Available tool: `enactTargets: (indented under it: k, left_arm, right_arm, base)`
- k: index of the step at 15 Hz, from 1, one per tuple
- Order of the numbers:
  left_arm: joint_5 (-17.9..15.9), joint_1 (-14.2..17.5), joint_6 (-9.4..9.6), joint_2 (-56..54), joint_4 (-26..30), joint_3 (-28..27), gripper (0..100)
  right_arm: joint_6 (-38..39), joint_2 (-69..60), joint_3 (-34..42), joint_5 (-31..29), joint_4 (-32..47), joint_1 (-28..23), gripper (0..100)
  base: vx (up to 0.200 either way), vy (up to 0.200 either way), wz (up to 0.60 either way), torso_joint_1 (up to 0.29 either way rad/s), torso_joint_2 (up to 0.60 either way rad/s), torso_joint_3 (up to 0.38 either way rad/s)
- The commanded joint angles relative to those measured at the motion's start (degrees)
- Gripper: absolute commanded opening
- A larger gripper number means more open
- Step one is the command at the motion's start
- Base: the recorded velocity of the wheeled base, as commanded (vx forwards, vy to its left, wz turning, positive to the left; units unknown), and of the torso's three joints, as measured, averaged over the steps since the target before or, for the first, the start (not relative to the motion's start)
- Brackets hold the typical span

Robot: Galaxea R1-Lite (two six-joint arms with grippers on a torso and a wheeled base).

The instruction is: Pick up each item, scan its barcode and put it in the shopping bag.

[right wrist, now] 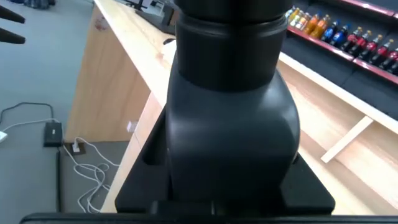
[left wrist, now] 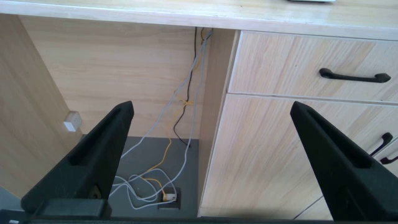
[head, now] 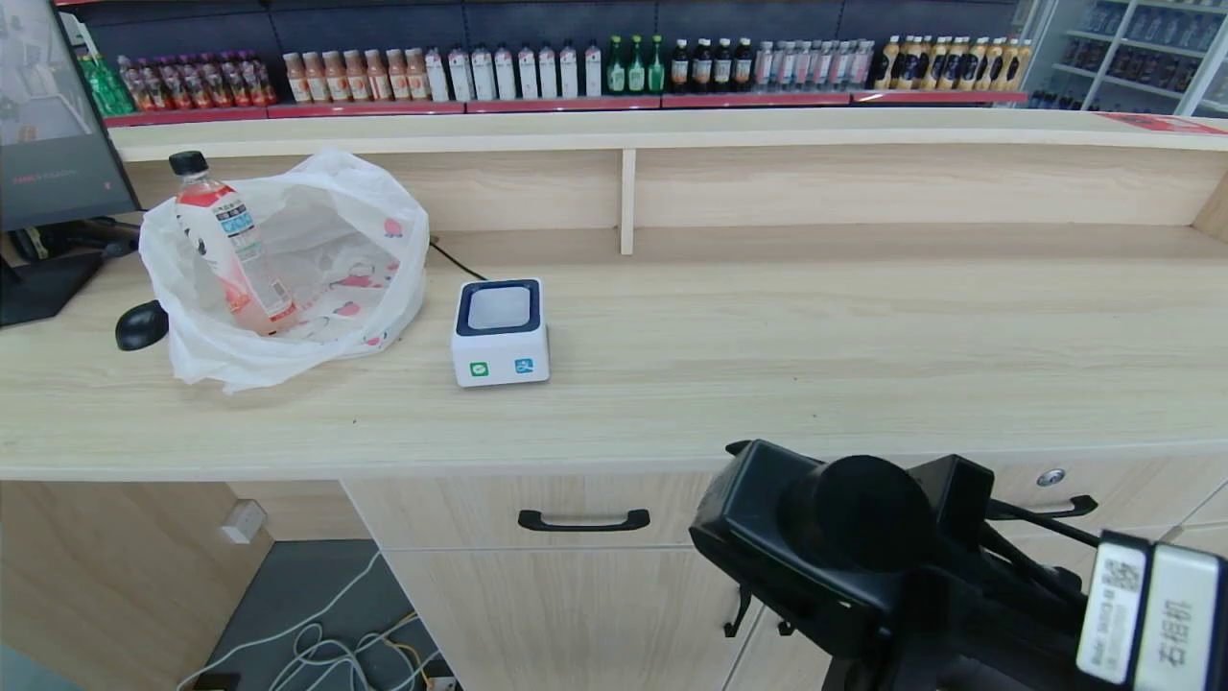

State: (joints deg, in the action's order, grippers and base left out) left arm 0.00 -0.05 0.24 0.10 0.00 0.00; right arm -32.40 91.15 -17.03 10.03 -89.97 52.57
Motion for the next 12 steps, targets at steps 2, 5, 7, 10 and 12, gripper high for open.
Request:
enactTargets:
  k: [2, 5, 7, 10, 12]
  left_arm:
    - [0.0, -0.04, 0.02, -0.01, 0.0, 0.0, 100]
    - [0.0, -0.04, 0.02, -0.01, 0.0, 0.0, 100]
    - [0.0, -0.04, 0.02, -0.01, 0.0, 0.0, 100]
    - [0.0, 0.05, 0.02, -0.01, 0.0, 0.0, 100]
    - [0.0, 0.05, 0.02, -0.01, 0.0, 0.0, 100]
  right_arm:
    - [3.66, -0.36, -0.72, -0.01, -0.03, -1.15, 0]
    - [16.85, -1.15, -6.79, -8.01, -0.03, -1.41, 0]
    - [28.1, 0.87, -12.15, -19.53, -0.03, -1.77, 0]
    - [29.94, 3.42, -15.84, -19.88, -0.03, -3.87, 0]
    - [31.26, 3.86, -15.75, -20.23, -0.03, -4.49, 0]
  base:
    - [0.0, 0.0, 0.0, 0.0, 0.0, 0.0]
    - [0.0, 0.0, 0.0, 0.0, 0.0, 0.0]
    - [0.0, 0.0, 0.0, 0.0, 0.0, 0.0]
    - [0.0, 0.0, 0.0, 0.0, 0.0, 0.0]
    - [0.0, 0.0, 0.0, 0.0, 0.0, 0.0]
